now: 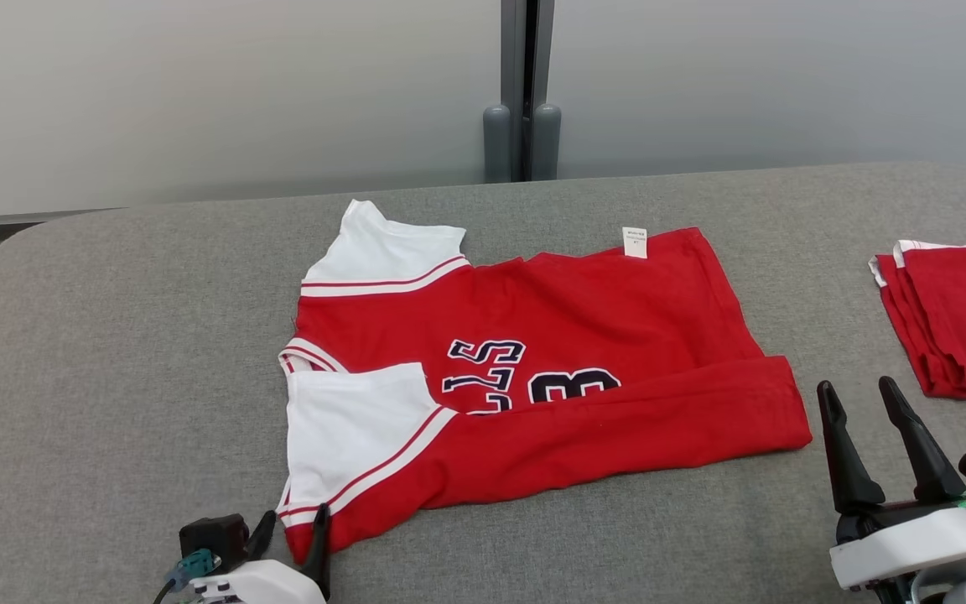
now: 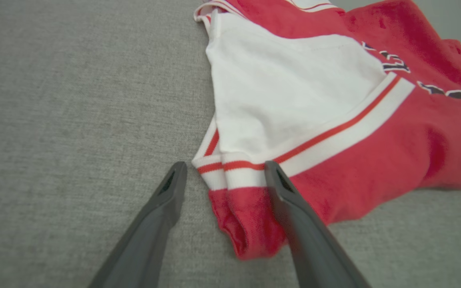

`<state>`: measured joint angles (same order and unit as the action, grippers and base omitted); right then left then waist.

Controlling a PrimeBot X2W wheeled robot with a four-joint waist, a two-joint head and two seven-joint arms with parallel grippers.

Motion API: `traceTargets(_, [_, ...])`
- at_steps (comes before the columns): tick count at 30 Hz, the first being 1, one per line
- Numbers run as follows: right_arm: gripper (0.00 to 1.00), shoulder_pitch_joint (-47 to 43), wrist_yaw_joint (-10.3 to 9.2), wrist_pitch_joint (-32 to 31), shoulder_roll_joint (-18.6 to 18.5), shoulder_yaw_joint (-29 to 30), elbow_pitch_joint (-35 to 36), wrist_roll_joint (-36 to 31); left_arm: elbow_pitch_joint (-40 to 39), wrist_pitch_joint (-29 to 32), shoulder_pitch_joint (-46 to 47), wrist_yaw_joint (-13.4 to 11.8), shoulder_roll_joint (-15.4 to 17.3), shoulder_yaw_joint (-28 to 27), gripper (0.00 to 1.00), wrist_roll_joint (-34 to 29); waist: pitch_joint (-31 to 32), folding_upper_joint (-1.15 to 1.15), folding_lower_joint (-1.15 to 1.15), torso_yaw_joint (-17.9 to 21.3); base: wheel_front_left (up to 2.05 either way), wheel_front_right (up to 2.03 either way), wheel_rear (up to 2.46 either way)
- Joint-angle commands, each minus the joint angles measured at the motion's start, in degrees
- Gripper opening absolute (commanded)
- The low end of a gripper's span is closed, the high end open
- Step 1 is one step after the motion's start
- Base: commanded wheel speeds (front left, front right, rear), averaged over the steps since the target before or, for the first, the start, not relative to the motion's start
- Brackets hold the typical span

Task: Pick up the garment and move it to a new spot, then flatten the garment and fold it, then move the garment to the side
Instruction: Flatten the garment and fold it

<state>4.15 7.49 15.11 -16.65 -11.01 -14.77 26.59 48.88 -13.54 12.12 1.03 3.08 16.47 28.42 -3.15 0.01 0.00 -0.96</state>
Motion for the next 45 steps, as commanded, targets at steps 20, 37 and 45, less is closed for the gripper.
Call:
traceTargets(20, [1.00, 8.1, 0.01, -6.5, 3.0, 2.5, -22.1, 6.8, -12.1, -1.7, 1.6, -0.1, 0.7, -3.6, 0.00, -5.3, -1.9, -0.01, 0.00, -4.9, 0.00, 0.00, 0.00])
traceTargets(37, [0.00, 12.9, 0.01, -10.3, 3.2, -3.8, -30.3, 14.4, -14.0, -1.7, 0.7, 1.6, 0.0, -4.0, 0.00, -7.4, -3.2, -0.01, 0.00, -6.4, 0.00, 0.00, 0.00])
traceTargets(45, [0.00, 13.3, 0.01, -4.3, -0.8, -7.2, -25.6, 15.4, -16.8, -1.7, 0.7, 2.4, 0.0, -5.0, 0.00, -7.7, -1.3, -0.01, 0.00, -5.6, 0.00, 0.00, 0.00])
